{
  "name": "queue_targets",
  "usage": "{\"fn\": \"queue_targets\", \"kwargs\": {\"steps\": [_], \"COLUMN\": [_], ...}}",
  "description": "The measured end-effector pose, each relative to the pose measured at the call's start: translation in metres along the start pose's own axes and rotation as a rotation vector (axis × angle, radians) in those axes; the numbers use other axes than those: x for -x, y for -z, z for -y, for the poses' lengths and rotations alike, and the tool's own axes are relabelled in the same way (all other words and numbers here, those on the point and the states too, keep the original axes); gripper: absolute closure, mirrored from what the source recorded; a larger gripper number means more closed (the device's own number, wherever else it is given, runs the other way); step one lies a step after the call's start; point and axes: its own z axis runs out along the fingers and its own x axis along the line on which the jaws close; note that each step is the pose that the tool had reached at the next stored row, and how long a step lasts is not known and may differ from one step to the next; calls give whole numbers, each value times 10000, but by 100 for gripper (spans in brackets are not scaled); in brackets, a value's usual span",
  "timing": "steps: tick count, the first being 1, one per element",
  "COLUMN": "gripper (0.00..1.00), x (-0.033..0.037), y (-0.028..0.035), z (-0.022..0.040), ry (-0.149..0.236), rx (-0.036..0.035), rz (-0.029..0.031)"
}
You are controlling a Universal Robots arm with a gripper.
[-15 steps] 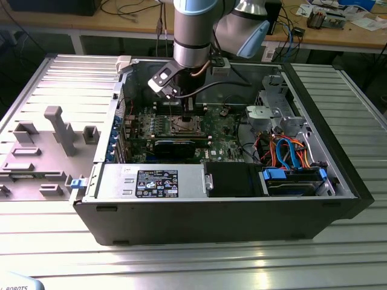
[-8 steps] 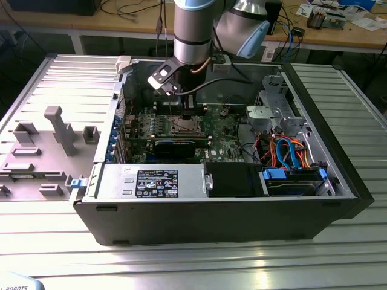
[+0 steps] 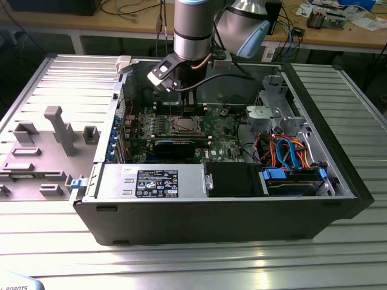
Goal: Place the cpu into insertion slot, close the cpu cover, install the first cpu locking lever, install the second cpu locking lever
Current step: 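Install the first cpu locking lever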
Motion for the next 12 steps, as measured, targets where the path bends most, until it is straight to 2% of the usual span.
{"fn": "queue_targets", "kwargs": {"steps": [12], "gripper": [89], "x": [-1], "y": [126], "z": [1], "ry": [0], "rx": [1], "rz": [0]}}
